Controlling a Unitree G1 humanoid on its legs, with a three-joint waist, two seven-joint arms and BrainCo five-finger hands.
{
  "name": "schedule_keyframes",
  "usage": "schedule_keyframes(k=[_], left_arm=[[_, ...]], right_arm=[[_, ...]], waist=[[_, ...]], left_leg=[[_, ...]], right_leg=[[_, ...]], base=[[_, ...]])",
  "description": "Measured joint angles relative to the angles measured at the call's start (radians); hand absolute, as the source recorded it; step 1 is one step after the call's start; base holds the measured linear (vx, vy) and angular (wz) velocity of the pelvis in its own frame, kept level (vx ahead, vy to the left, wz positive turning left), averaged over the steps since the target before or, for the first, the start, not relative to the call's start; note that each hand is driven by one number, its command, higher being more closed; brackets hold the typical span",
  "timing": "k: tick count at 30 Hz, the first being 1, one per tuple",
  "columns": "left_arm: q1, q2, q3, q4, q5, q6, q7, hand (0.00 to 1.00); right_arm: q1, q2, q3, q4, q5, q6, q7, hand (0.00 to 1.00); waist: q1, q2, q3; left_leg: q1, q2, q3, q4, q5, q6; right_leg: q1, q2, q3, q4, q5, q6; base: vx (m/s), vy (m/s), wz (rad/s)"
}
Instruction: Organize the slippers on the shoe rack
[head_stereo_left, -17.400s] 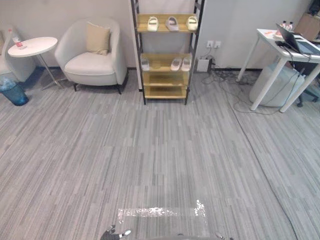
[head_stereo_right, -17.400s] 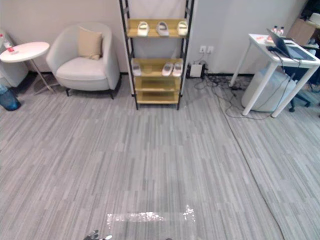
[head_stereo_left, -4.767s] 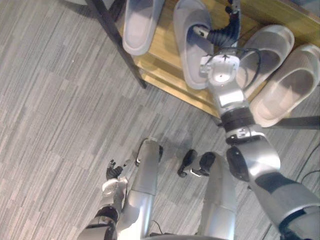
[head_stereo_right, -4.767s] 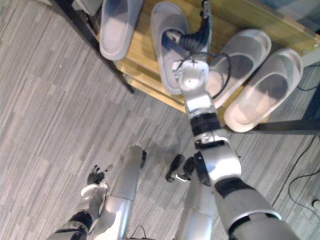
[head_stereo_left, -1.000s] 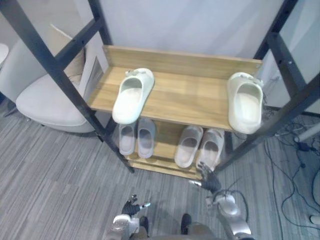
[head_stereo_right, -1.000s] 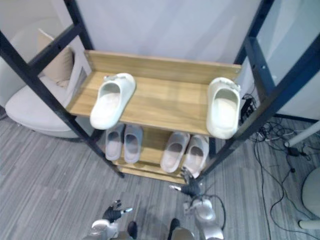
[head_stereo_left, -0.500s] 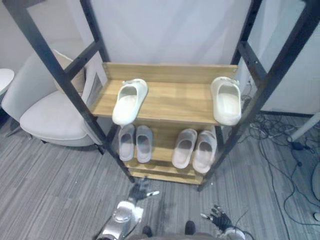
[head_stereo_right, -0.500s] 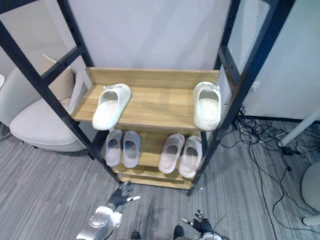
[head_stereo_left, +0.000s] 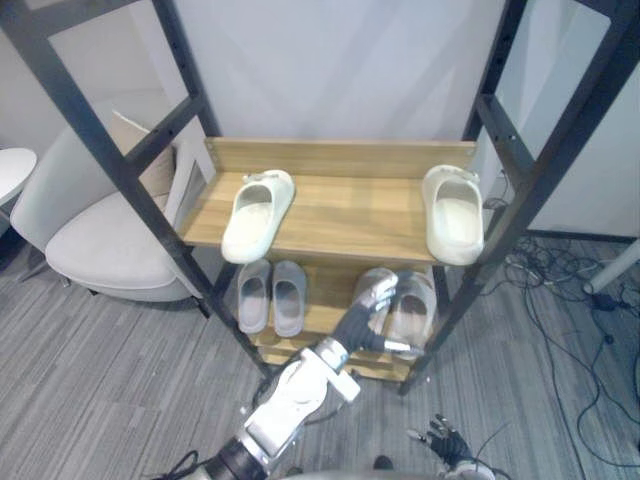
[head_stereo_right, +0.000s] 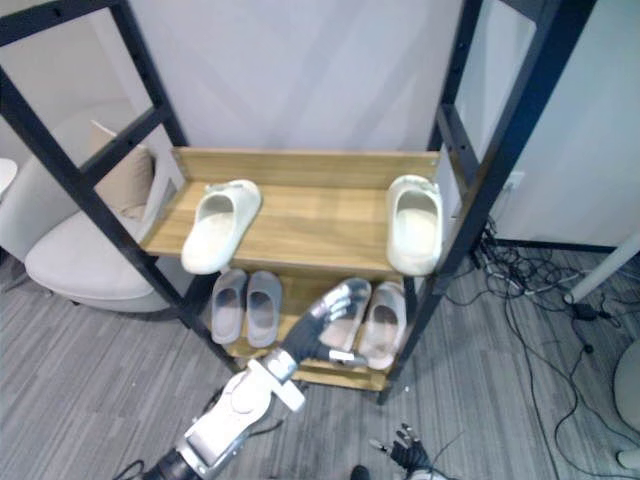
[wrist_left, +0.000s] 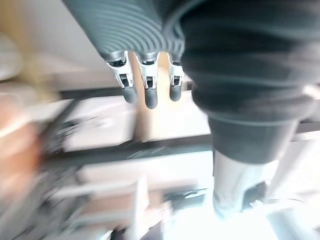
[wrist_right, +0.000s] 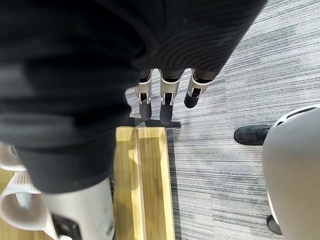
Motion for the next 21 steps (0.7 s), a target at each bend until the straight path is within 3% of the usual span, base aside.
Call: schedule_keyframes(k=[3,9,15,21], left_arm=[[-0.085,0.033,0.158,-0.002,0.006,-0.003,0.063,0.00],[-0.153,0.099,0.354,0.065,0.025,-0.002,0.147,0.00],[-0.218,0.157,0.448,0.193,0.024,0.003,0.194,0.00],[-0.321,0.286,0.496,0.358,0.002,0.030,0.198,0.00]], right_arm=[[0.005,0.002,0.010,-0.027,-0.037,0.003,-0.004,0.00],[0.007,0.002,0.008,-0.029,-0.039,0.022,0.000,0.00],[0.008,0.005,0.003,-0.033,-0.041,0.028,0.004,0.00],[0.023,0.012,-0.016,-0.072,-0.042,0.037,0.014,0.00]], waist=[[-0.001,-0.003,-0.001],[-0.006,-0.027,-0.007],[-0.014,-0.039,-0.001],[-0.022,-0.035,0.006]], left_leg=[[0.003,-0.001,0.006,0.000,-0.001,0.001],[0.010,-0.002,0.019,0.000,-0.004,0.003],[0.010,-0.004,0.030,0.001,-0.007,0.005],[-0.002,-0.005,0.042,0.000,-0.011,0.007]], right_leg=[[0.000,-0.001,0.005,0.000,0.001,0.000],[0.000,-0.001,0.021,-0.008,0.004,-0.001],[-0.006,-0.003,0.026,-0.008,0.004,0.000],[-0.025,-0.003,0.044,-0.008,0.009,0.002]], base=[[0.00,0.010,-0.05],[-0.02,0.008,-0.08],[-0.01,0.006,-0.06],[0.01,0.005,-0.06]])
